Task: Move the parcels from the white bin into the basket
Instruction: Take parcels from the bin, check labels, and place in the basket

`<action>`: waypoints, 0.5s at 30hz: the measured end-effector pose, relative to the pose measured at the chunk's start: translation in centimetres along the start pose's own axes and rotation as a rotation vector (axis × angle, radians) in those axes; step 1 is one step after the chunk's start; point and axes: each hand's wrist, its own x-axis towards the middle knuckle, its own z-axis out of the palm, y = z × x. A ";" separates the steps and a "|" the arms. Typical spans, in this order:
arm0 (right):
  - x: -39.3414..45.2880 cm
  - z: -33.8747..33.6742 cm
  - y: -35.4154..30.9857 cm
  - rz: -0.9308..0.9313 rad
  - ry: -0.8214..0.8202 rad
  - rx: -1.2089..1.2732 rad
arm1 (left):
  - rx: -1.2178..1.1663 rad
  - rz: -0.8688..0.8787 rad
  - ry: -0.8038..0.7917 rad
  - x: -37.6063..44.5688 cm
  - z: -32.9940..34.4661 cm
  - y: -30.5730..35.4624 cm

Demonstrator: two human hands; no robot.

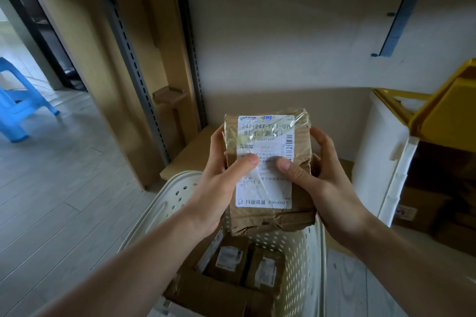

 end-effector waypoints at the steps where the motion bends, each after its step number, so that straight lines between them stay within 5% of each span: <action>1: 0.1 0.1 0.0 0.008 0.009 -0.001 | -0.004 0.004 0.007 0.0 -0.1 -0.2; 15: 0.5 0.5 -0.3 0.082 -0.080 -0.017 | 0.119 0.036 -0.007 -0.3 -1.5 -0.3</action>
